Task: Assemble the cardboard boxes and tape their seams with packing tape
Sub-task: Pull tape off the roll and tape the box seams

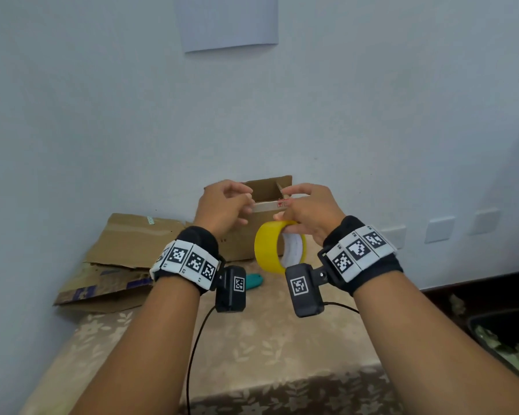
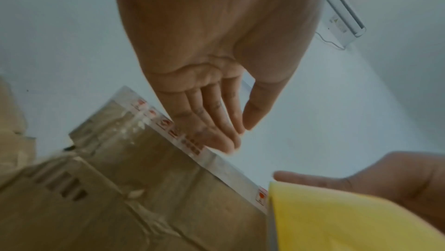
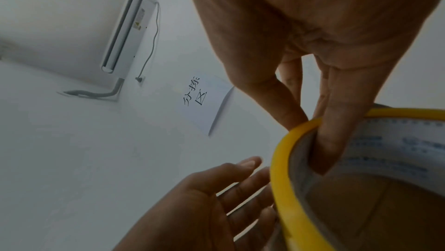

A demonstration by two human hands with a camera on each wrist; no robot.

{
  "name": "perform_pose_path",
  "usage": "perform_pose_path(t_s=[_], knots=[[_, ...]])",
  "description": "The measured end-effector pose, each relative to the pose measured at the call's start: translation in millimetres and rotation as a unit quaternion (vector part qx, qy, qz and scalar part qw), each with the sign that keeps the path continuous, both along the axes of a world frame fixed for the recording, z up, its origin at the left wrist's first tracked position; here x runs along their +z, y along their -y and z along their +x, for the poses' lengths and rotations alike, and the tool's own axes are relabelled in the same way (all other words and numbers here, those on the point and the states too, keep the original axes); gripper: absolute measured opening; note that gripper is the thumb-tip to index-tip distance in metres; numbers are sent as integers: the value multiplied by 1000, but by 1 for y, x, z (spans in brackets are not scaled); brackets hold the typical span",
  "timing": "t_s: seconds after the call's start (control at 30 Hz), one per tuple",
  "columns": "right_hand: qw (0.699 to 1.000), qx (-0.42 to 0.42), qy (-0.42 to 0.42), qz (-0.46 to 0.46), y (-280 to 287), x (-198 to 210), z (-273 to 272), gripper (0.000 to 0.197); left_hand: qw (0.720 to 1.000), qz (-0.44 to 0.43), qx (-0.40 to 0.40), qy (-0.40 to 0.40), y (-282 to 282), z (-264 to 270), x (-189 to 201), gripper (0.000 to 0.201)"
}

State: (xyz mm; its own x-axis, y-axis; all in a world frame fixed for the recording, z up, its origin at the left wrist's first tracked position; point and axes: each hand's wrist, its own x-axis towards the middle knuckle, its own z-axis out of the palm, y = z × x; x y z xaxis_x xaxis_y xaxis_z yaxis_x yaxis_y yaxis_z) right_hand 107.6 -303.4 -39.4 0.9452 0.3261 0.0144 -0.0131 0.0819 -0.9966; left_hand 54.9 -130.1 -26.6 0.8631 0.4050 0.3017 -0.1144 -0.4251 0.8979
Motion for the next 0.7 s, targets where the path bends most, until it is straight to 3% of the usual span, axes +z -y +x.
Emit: perform_pose_path(t_s=[0.1, 0.2, 0.27, 0.37, 0.47, 0.57, 0.7], knots=[[999, -10, -5, 43, -2, 3, 1, 56, 993, 59, 83, 55, -15, -4, 3, 16], [998, -26, 5, 62, -3, 6, 3, 58, 983, 101, 144, 49, -30, -7, 2, 18], [997, -37, 12, 68, -5, 4, 5, 57, 985, 98, 139, 3, -36, -7, -1, 28], [996, -42, 13, 81, -7, 2, 5, 61, 989, 90, 97, -62, -37, -7, -5, 62], [994, -53, 32, 93, -9, 2, 4, 67, 989, 98, 84, -74, -41, -4, -11, 81], [994, -55, 51, 74, -10, 3, 5, 73, 988, 102, 80, -80, -45, -1, -16, 84], [998, -15, 6, 66, -13, 3, 6, 79, 979, 168, 47, -108, -47, 1, -17, 78]])
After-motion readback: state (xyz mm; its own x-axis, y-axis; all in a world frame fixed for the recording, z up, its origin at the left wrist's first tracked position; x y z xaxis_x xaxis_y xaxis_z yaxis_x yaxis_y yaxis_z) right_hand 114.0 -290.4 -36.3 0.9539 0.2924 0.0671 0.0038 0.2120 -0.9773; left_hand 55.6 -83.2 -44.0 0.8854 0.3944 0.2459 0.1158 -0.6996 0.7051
